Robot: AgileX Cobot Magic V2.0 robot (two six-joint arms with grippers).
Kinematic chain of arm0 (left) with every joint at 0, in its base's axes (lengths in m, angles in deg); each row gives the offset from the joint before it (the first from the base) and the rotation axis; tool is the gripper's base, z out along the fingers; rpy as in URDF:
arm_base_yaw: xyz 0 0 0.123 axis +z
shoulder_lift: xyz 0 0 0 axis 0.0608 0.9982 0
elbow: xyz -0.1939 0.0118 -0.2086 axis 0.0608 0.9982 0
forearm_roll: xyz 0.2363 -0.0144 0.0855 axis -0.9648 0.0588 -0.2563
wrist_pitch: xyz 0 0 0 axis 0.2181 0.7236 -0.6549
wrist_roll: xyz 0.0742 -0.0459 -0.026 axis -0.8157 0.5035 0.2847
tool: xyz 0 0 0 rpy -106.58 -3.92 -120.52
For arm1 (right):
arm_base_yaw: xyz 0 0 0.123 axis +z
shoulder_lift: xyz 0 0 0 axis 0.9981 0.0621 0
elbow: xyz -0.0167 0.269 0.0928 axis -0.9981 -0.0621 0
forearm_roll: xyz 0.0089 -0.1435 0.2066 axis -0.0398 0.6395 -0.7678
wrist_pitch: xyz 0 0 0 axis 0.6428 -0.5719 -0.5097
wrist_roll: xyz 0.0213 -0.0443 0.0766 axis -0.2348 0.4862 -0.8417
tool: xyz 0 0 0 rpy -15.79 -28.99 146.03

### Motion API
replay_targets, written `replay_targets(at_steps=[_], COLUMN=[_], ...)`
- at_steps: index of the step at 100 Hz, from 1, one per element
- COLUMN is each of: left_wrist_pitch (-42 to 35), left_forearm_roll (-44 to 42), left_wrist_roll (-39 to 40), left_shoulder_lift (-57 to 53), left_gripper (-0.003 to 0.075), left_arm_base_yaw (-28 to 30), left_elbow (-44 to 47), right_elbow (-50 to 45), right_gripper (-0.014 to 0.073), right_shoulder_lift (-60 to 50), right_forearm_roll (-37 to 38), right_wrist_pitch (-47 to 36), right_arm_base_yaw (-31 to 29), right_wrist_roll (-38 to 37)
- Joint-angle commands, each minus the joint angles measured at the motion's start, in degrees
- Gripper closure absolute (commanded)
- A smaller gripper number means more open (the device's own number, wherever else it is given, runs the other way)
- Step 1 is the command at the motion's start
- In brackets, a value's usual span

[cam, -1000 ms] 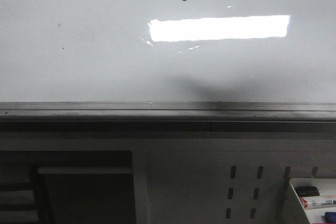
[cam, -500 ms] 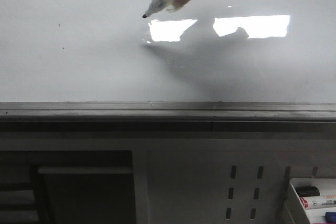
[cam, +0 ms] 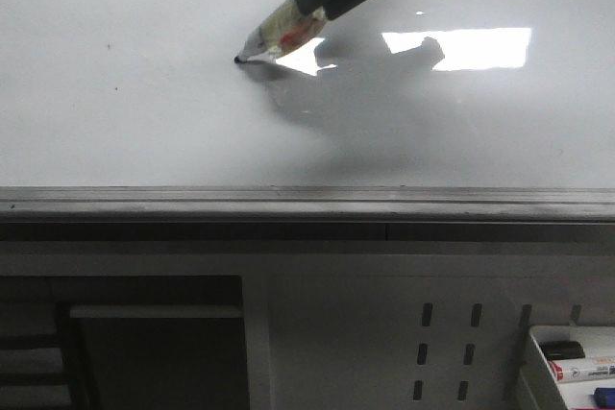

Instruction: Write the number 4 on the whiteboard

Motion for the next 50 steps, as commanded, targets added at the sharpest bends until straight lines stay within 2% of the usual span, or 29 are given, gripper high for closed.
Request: replay_targets(at_steps=[1, 13, 39, 50], left_wrist_pitch=[-3.1, -3.1, -3.1, -3.1], left_forearm_roll=[2.5, 2.5, 2.5, 2.5], left_wrist_roll=[0.5, 0.5, 0.5, 0.5], left_shoulder_lift=[0.1, 0.1, 0.1, 0.1], left_gripper=[0.0300, 0.0300, 0.0300, 0.0300], left_arm_base_yaw=[0.3, 0.3, 0.3, 0.3], left_elbow=[-1.4, -1.4, -1.4, -1.4], right_elbow=[1.6, 1.6, 1.6, 1.6], right_gripper=[0.0629, 0.0629, 0.0629, 0.0629], right_shoulder_lift=[-0.2, -1.0, -6.0, -7.5], right_forearm_roll=[0.5, 0.8, 2.4, 1.9], right_wrist_pitch=[-1.7, -1.0, 7.7, 8.6], right_arm_base_yaw=[-0.4, -0.9, -6.5, -6.2], right_wrist_roll=[0.0, 0.0, 0.0, 0.0])
